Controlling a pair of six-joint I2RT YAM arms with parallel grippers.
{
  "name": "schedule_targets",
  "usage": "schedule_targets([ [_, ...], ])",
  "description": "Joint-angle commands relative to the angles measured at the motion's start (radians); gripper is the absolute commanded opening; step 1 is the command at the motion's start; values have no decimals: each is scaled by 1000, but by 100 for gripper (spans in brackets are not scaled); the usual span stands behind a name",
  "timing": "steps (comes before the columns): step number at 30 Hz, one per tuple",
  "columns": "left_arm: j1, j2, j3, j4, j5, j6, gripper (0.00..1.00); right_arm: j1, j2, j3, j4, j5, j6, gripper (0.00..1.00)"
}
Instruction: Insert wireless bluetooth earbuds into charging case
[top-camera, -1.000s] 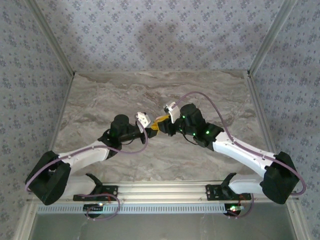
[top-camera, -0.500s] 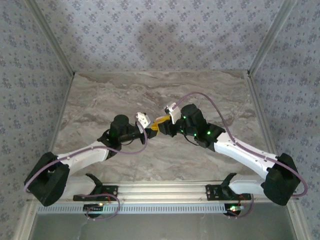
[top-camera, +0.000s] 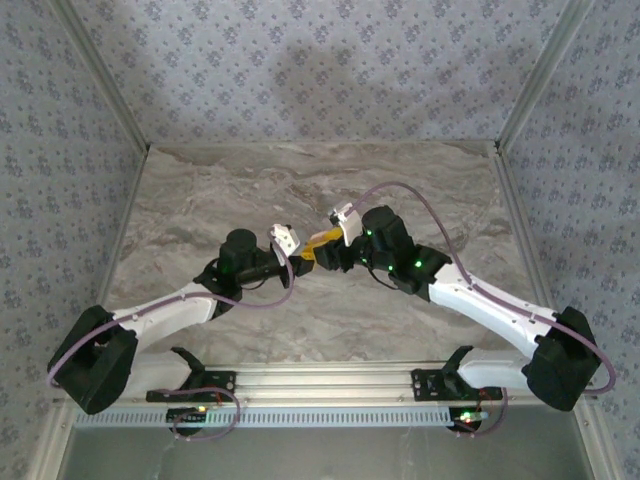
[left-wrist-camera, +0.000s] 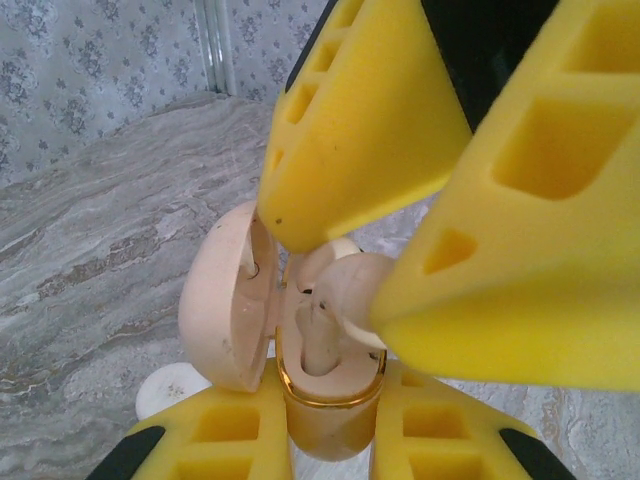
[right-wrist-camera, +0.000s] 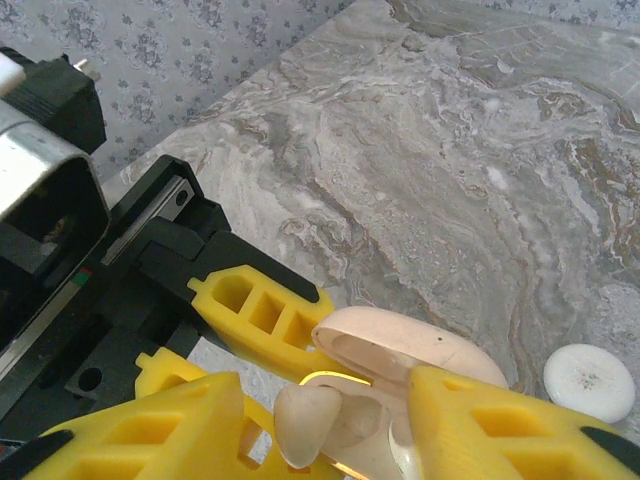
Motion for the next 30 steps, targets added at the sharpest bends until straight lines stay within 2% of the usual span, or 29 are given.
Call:
schedule_targets([
  [1, -5, -31, 38, 36, 0, 8, 11, -3, -25, 43, -32, -2, -1, 54],
  [5, -4, -31, 37, 33, -5, 11, 11, -7, -46, 52, -36, -15, 5, 60],
  [12, -3, -33, 37, 29, -8, 13, 11, -22, -94, 48, -52, -41, 36, 60],
  [19, -3, -33, 38, 23, -9, 16, 11, -54, -93, 47, -101, -112, 105, 45],
  [22, -4, -32, 40, 22, -8, 16, 11, -55, -65, 54, -111, -138, 117, 41],
  [30, -3, -31, 43, 20, -10, 19, 11, -59, -15, 72, -117, -163, 117, 40],
])
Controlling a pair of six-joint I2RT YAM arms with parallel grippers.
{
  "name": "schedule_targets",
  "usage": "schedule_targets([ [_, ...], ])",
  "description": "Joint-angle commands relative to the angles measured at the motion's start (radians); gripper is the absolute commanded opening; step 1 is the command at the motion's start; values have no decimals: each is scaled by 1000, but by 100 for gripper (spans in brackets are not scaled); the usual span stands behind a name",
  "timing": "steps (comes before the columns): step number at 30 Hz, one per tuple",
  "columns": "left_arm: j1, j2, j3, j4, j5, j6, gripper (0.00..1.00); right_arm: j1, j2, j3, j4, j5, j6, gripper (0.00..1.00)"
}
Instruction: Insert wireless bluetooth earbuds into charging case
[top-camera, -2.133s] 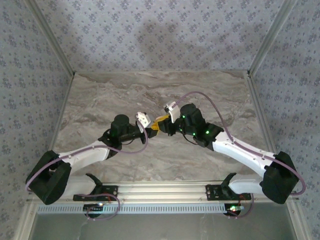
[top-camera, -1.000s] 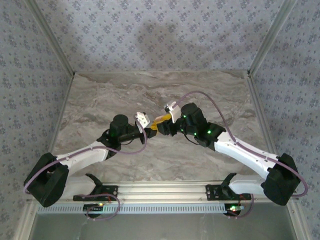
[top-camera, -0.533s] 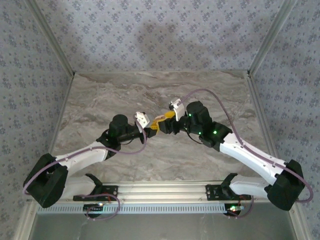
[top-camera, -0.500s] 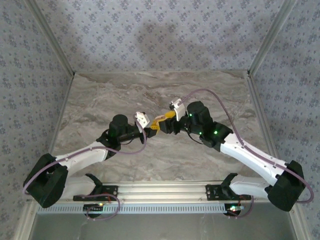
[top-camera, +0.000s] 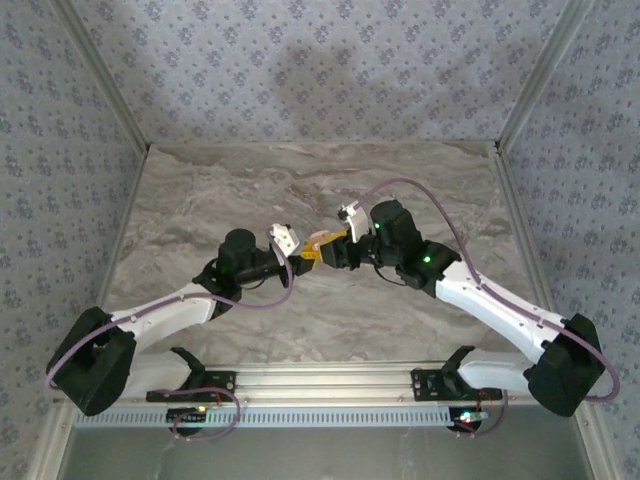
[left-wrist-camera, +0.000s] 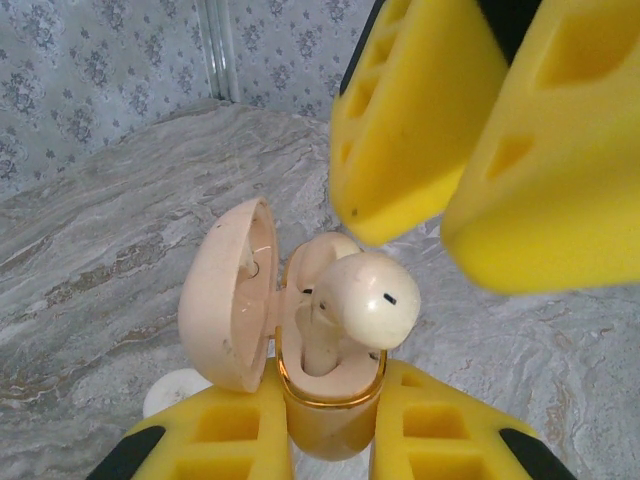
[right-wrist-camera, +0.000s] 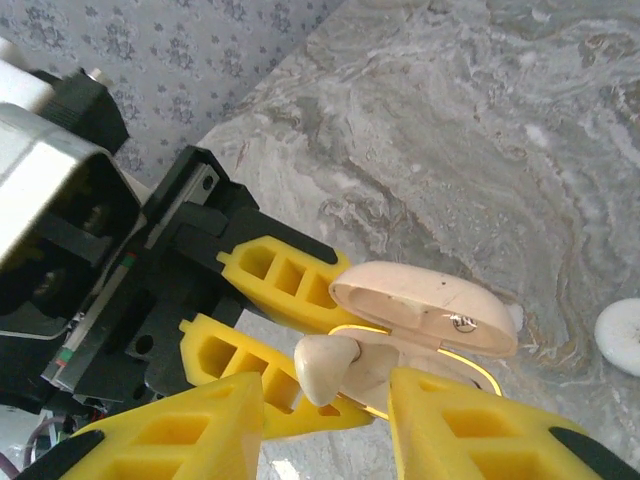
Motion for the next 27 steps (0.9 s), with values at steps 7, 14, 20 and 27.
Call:
schedule_targets([
  [7, -3, -30, 42, 19, -6, 13, 11, -12, 12, 37, -43, 24, 11, 35],
  [14, -3, -32, 42, 20, -4, 13, 11, -22, 26, 43, -53, 39, 13, 32],
  [20, -4, -37, 43, 16, -4, 16, 11, -30, 43, 53, -70, 66, 20, 31],
  [27, -3, -46, 43, 13, 3, 18, 11, -35, 67, 69, -62, 63, 24, 31],
])
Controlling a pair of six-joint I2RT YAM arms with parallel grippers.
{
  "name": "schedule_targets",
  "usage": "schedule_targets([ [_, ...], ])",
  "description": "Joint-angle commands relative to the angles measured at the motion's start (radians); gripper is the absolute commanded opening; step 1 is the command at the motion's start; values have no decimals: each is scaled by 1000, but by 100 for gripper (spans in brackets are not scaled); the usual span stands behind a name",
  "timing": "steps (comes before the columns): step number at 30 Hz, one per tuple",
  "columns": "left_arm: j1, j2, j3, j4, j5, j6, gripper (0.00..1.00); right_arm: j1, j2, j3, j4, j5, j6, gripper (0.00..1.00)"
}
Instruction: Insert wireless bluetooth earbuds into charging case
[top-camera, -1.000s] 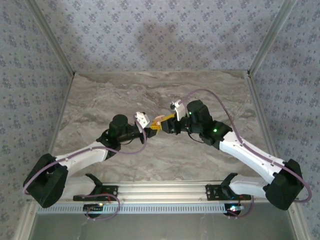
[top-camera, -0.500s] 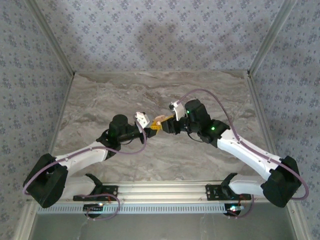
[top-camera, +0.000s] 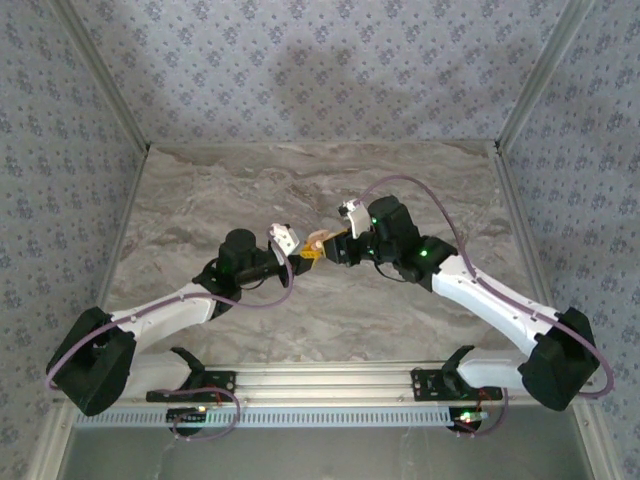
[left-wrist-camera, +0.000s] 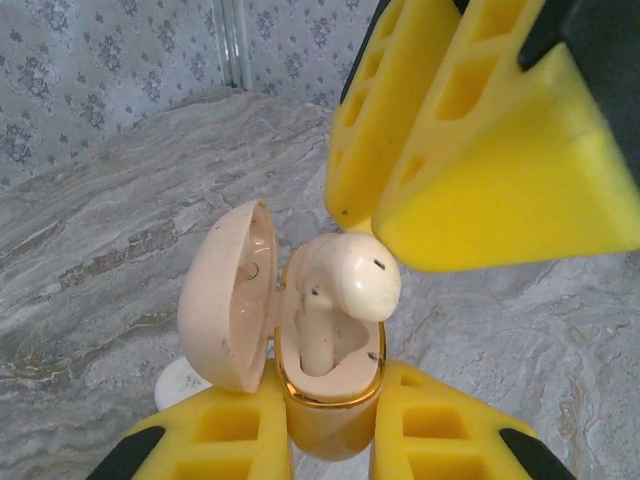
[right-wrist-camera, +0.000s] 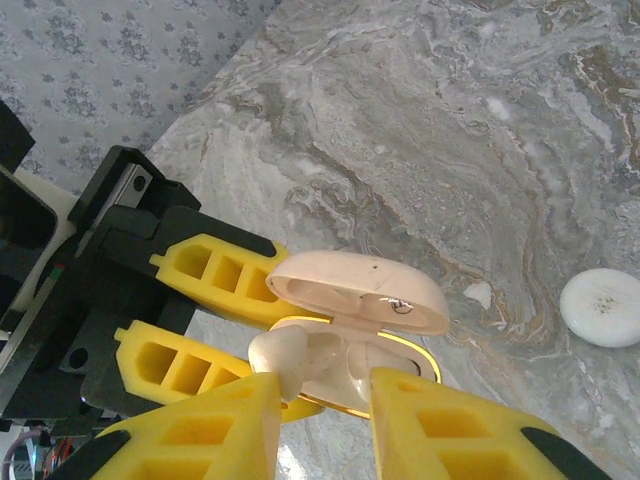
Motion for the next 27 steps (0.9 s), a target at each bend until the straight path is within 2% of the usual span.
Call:
schedule_targets([
  [1, -6, -46, 42, 35, 29, 18, 11, -8, 28, 37, -16, 27, 9, 32],
  [14, -5, -62, 39, 31, 38, 25, 11, -8, 64, 58, -54, 0, -17, 33],
  [27, -6, -67, 38, 32, 62, 31, 11, 0, 79, 80, -86, -72, -113, 32],
])
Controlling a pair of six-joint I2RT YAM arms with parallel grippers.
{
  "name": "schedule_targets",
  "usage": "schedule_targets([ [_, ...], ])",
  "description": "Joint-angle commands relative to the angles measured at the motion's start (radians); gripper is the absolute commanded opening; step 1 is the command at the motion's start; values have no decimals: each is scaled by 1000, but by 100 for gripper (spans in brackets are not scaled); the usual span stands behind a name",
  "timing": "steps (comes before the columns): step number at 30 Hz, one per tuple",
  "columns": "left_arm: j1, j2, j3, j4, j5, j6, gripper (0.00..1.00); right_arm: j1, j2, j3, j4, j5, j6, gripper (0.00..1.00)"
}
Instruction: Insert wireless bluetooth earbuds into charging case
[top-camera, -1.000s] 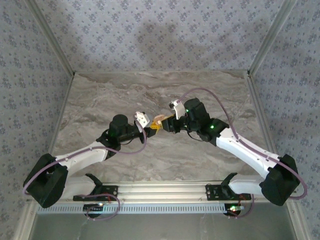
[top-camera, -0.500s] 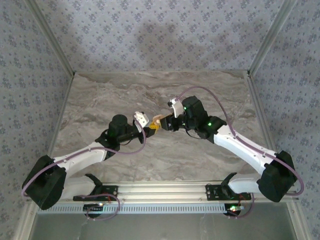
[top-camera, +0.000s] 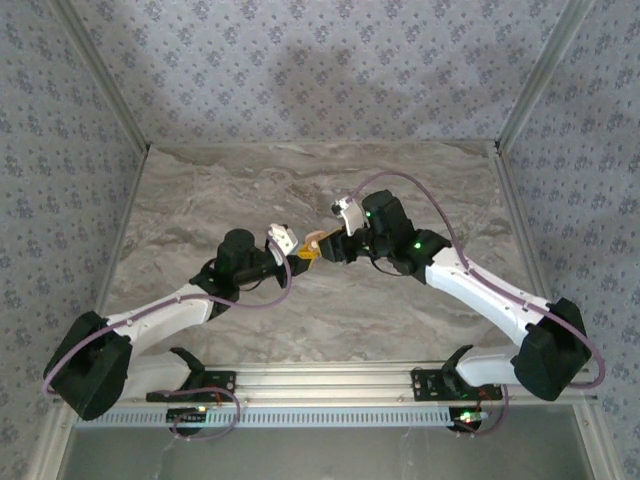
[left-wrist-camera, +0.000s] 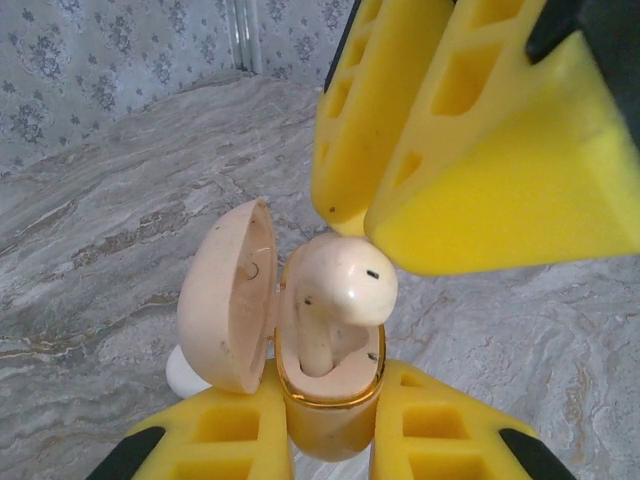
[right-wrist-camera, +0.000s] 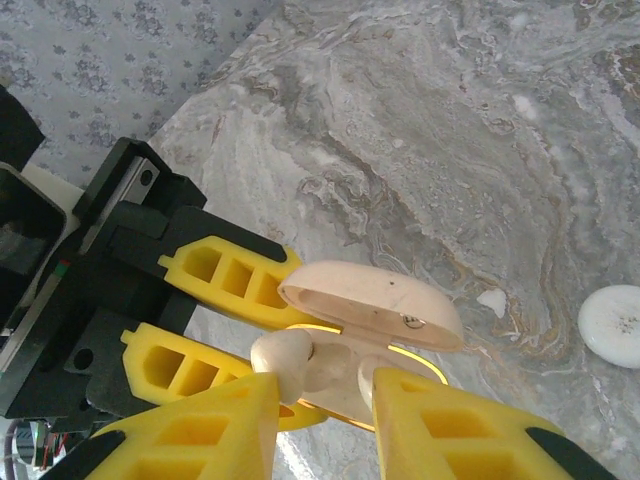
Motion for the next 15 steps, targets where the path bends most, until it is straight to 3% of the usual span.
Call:
schedule_targets([
  [1, -12, -40, 37, 85, 77, 22, 11, 1, 22, 30, -59, -11, -53, 32],
  [15, -12, -42, 35, 80, 63, 23, 11, -5, -41, 35, -65, 26, -29, 39],
])
